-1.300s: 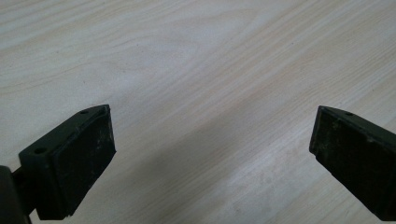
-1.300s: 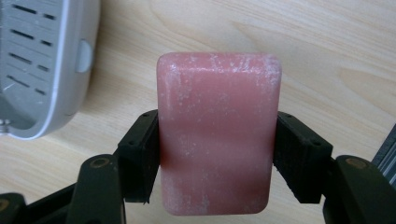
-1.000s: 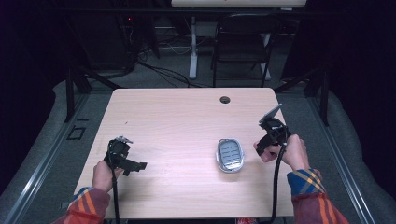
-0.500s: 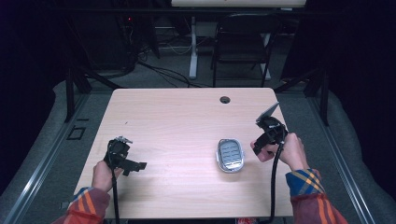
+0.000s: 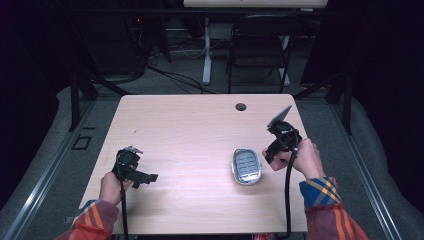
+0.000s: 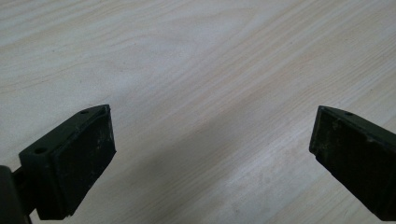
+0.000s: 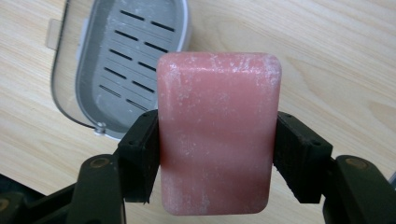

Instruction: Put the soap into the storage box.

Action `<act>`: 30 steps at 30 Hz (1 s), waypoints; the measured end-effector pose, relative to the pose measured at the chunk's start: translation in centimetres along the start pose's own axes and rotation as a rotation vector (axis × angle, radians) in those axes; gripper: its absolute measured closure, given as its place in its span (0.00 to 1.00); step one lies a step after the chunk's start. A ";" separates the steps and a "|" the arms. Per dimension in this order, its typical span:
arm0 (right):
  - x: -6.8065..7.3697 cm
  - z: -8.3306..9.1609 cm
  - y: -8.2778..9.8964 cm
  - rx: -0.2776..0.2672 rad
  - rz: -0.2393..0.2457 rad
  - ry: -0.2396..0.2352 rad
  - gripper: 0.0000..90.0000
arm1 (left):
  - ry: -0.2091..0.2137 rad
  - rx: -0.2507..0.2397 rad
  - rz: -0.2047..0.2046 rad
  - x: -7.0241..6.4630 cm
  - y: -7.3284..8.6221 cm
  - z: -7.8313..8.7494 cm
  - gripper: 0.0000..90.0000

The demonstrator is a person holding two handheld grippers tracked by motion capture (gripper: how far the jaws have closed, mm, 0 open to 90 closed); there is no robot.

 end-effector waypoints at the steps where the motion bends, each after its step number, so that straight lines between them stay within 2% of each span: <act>1: 0.2 0.0 -0.1 0.004 0.007 0.003 0.41 | 0.000 0.000 0.000 0.0 0.0 0.0 0.00; 16: 3.1 -0.7 -2.0 0.026 0.048 0.007 0.41 | -0.004 -0.004 -0.005 0.0 -0.1 0.0 0.00; 17: 3.1 -0.6 -2.1 0.046 0.063 0.013 0.41 | -0.004 -0.004 -0.006 0.0 -0.1 0.0 0.00; 18: 3.3 -0.8 -2.2 0.033 0.053 0.008 0.41 | -0.004 -0.004 -0.009 0.0 -0.1 0.1 0.00; 20: 3.6 -1.0 -2.4 0.052 0.064 0.008 0.41 | -0.004 -0.006 -0.010 0.0 -0.1 0.1 0.00; 26: 4.6 -2.0 -2.8 0.063 0.068 -0.002 0.41 | -0.003 -0.006 -0.010 -0.1 -0.1 0.1 0.00; 30: 5.1 -2.4 -3.1 0.092 0.085 0.014 0.41 | -0.002 -0.006 -0.013 -0.1 -0.1 0.1 0.00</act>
Point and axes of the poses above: each handheld gripper's, and its own axes: z roughly backward along the jaws, y roughly out of its underside, x roughly to its left, the point moved 6 cm from there along -z, roughly forward along the jaws, and after that the axes turned 5 degrees about -z, right-handed, at the moved point
